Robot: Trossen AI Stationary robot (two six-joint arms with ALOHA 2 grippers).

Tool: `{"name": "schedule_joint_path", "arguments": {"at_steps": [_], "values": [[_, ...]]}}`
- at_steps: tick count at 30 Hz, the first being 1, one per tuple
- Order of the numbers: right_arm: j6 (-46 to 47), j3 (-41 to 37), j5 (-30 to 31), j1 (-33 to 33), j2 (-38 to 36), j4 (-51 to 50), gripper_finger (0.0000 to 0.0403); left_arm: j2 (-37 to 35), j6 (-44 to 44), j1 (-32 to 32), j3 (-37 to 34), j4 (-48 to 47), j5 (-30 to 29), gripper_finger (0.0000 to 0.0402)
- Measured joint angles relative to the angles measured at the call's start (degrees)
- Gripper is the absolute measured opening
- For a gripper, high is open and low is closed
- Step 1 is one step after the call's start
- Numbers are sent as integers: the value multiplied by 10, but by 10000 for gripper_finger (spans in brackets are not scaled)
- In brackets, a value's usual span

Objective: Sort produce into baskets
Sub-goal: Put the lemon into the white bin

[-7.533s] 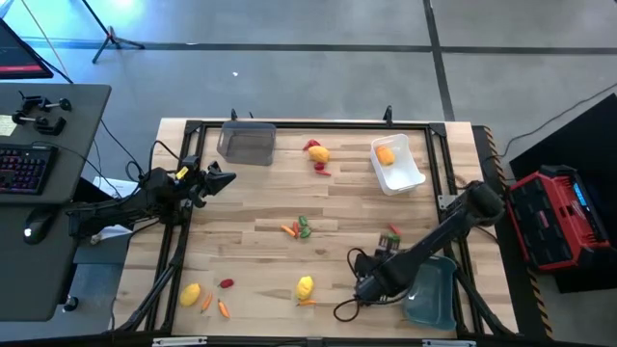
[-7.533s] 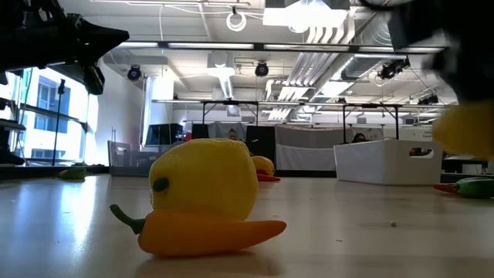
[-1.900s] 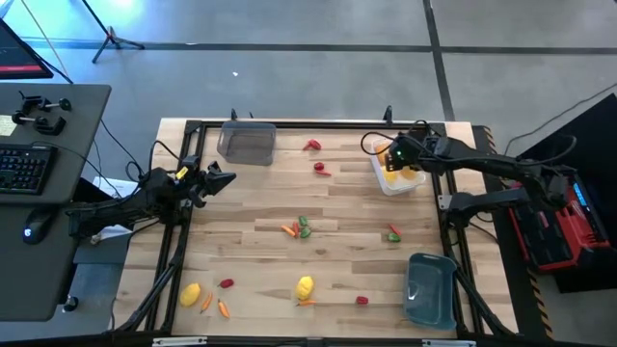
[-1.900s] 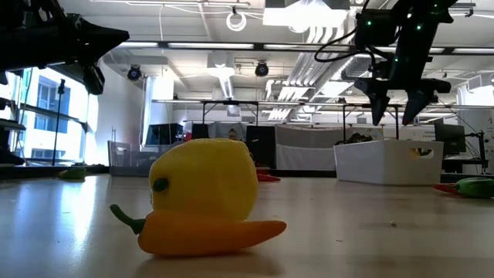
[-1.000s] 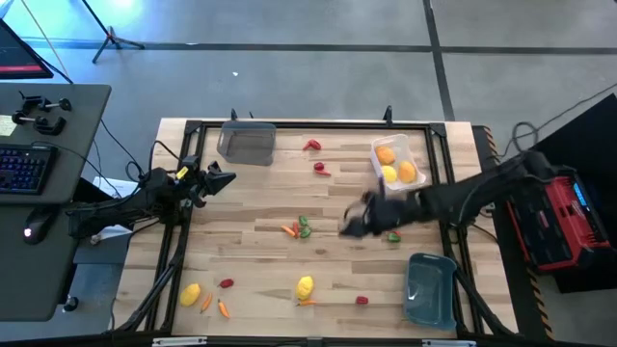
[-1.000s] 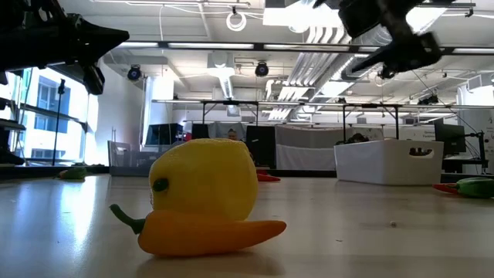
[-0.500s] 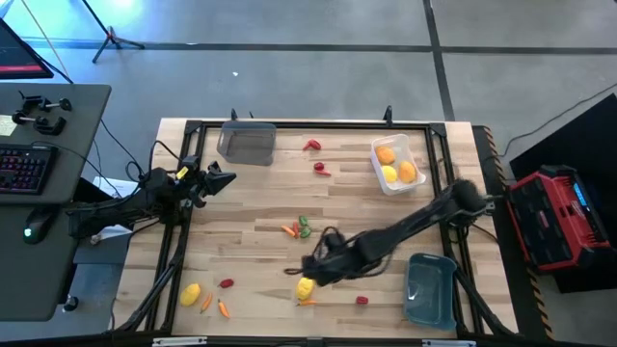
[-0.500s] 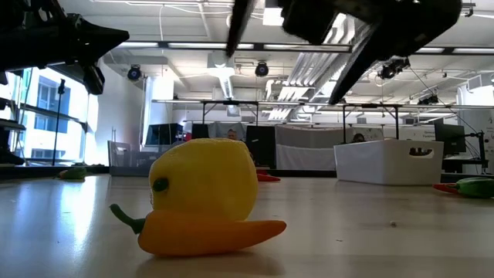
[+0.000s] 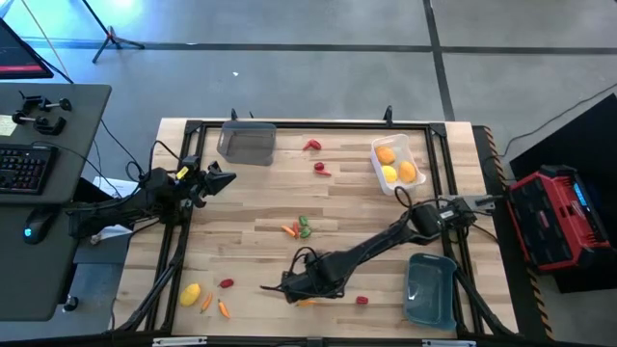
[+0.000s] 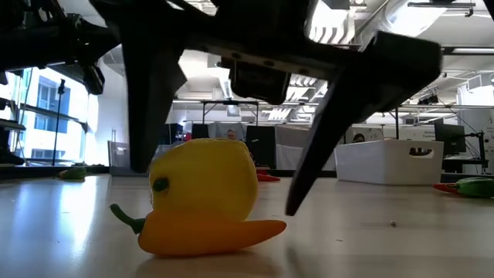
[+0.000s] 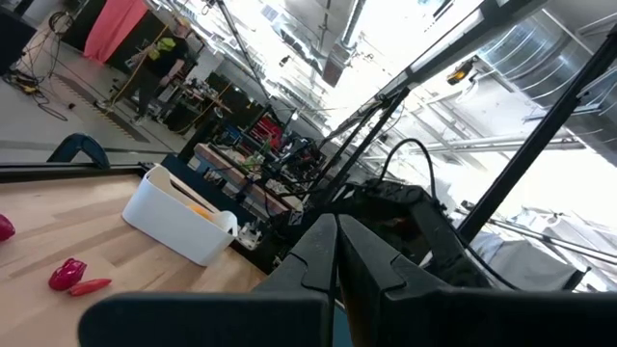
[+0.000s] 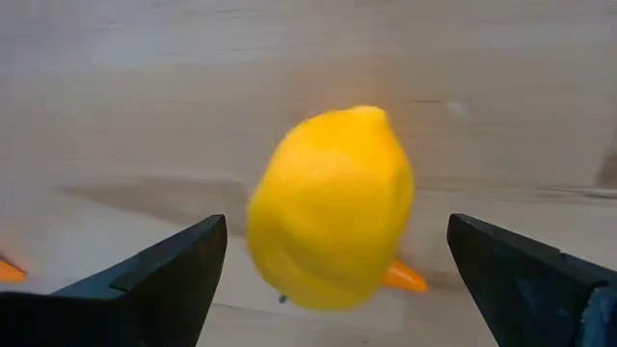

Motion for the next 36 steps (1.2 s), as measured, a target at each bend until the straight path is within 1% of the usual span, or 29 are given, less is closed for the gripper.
{"name": "schedule_joint_path", "arguments": {"at_steps": [3, 5, 6, 8, 10, 12, 15, 17, 19, 22, 23, 24, 27, 29, 30, 31, 32, 33, 36], "values": [[-4, -4, 12, -1, 2, 18, 383, 0, 0, 0, 0, 0, 0, 1], [-8, -4, 31, -1, 2, 6, 383, 0, 0, 0, 0, 0, 0, 1], [-4, -4, 31, -1, 2, -4, 383, 0, 0, 0, 0, 0, 0, 1], [-4, -5, 15, -1, 2, -30, 380, 0, 0, 0, 0, 0, 0, 1], [-3, -5, -7, -3, 2, -53, 369, 0, 0, 0, 0, 0, 0, 1], [-3, -5, -24, -5, 2, -50, 347, 0, 0, 0, 0, 0, 0, 1], [2, -5, -34, -5, 2, -26, 307, 0, 0, 0, 0, 0, 0, 1], [21, -5, -31, -6, 2, -23, 276, 0, 0, 0, 0, 0, 0, 1], [25, -2, -16, -5, 1, -35, 235, 0, 0, 0, 0, 0, 0, 1], [-2, 36, 6, -6, -3, -90, 164, 0, 0, 0, 0, 0, 0, 1], [-16, 54, 16, -7, -7, -117, 144, 0, 0, 0, 0, 0, 0, 1], [-31, 74, 26, -9, -10, -149, 132, 0, 0, 0, 0, 0, 0, 1], [-77, 138, 71, -25, -15, -267, 131, 0, 0, 0, 0, 0, 0, 1], [-102, 182, 107, -38, -18, -371, 131, 0, 0, 0, 0, -1, 0, 1], [-117, 192, 123, -46, -24, -401, 131, 0, 0, 0, 0, 0, 0, 1], [-140, 178, 134, -55, -43, -398, 131, 0, 0, 0, 0, 0, 0, 1], [-163, 146, 144, -64, -70, -388, 131, 0, 0, 0, 0, 0, 0, 1], [-180, 110, 147, -75, -90, -388, 131, 0, 0, 0, 0, 0, 0, 1], [-191, -13, 145, -109, -148, -399, 131, 0, 0, 0, 0, -3, 0, 1]]}}
